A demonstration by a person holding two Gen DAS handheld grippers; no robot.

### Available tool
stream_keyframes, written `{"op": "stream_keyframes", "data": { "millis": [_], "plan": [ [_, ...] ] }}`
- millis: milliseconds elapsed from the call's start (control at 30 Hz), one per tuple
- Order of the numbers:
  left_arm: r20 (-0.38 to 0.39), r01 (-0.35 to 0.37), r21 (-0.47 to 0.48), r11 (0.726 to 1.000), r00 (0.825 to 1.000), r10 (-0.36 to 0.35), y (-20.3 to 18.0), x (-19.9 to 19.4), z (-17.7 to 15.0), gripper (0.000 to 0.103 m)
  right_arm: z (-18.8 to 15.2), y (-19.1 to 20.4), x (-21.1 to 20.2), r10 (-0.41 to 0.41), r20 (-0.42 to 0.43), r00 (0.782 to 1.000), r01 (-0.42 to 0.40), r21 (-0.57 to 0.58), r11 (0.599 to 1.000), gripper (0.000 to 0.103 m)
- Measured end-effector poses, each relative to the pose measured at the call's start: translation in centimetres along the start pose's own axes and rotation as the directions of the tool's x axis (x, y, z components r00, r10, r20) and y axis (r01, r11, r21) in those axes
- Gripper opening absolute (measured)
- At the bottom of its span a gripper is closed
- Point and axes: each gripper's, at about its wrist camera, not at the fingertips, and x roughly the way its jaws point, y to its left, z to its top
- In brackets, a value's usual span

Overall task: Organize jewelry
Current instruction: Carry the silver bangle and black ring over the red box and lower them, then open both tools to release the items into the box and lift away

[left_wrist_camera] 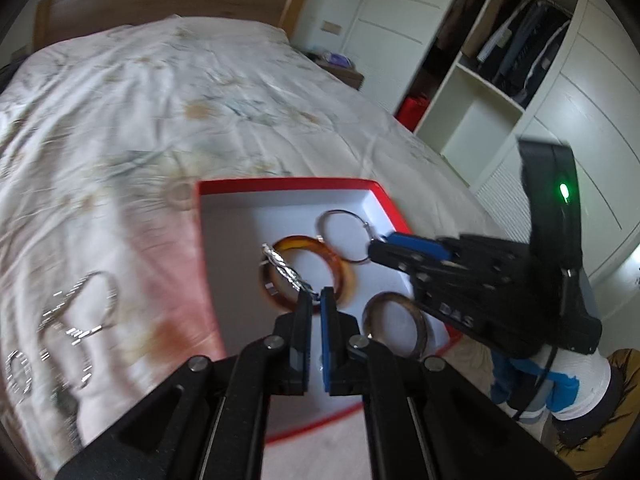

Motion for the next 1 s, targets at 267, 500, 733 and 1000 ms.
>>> {"op": "stream_keyframes", "data": {
  "millis": [267, 500, 733, 1000],
  "plan": [
    [-0.068, -0.007, 0.027, 1.0, 0.998, 0.009, -0.9, 5.6, 1.1, 0.003, 1.6, -2.5, 4.4, -0.016, -0.065, 0.998, 0.015, -0.008, 1.0, 0.02],
    [-0.117, -0.012, 0.01, 1.0, 0.993, 0.013, -0.2, 7.7, 0.4, 0.004, 1.7, -2.6, 5.8, -0.026, -0.096, 0.995, 0.023, -0.032, 0.999, 0.021],
    [-0.128, -0.016, -0.022, 1.0, 0.992, 0.013, 0.6, 7.7, 0.0, 0.005, 1.5, -2.6, 5.3, -0.035, -0.082, 0.996, 0.033, -0.024, 0.999, 0.024],
    [-0.118, -0.013, -0.018, 1.0, 0.993, 0.011, -0.2, 5.7, 0.1, 0.005, 1.2, -2.5, 2.4, -0.043, -0.05, 0.998, 0.044, 0.002, 0.999, 0.028]
  ]
}}
